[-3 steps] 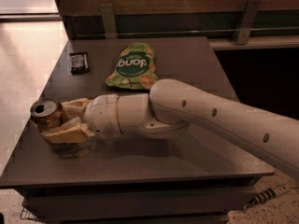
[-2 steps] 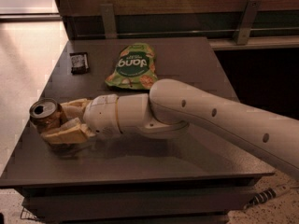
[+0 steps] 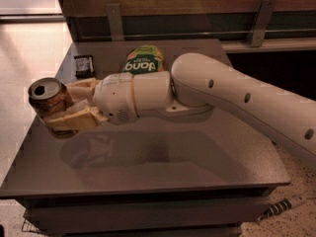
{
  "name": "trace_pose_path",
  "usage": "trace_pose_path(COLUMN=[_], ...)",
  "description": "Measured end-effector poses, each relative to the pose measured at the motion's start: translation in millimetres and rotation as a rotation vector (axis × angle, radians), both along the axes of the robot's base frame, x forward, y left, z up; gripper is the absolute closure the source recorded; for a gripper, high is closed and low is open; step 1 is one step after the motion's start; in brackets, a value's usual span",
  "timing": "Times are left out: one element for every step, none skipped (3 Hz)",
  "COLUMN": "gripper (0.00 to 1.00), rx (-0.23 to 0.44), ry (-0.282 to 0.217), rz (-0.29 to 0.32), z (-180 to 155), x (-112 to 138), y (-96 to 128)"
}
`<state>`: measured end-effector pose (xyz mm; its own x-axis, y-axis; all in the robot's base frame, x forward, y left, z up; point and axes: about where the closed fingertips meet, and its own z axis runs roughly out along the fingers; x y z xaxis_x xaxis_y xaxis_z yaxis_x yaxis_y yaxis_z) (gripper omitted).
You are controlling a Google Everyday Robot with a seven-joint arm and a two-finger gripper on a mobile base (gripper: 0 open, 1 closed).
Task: Pick orange can
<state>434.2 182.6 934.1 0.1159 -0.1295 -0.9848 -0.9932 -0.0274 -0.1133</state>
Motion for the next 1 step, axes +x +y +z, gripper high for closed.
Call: trace_pose_path(gripper=[1.0], rx=[0.004], ry=[-0.056], rz=[0.002], z=[42.2], x=[-1.2], y=[-12.4])
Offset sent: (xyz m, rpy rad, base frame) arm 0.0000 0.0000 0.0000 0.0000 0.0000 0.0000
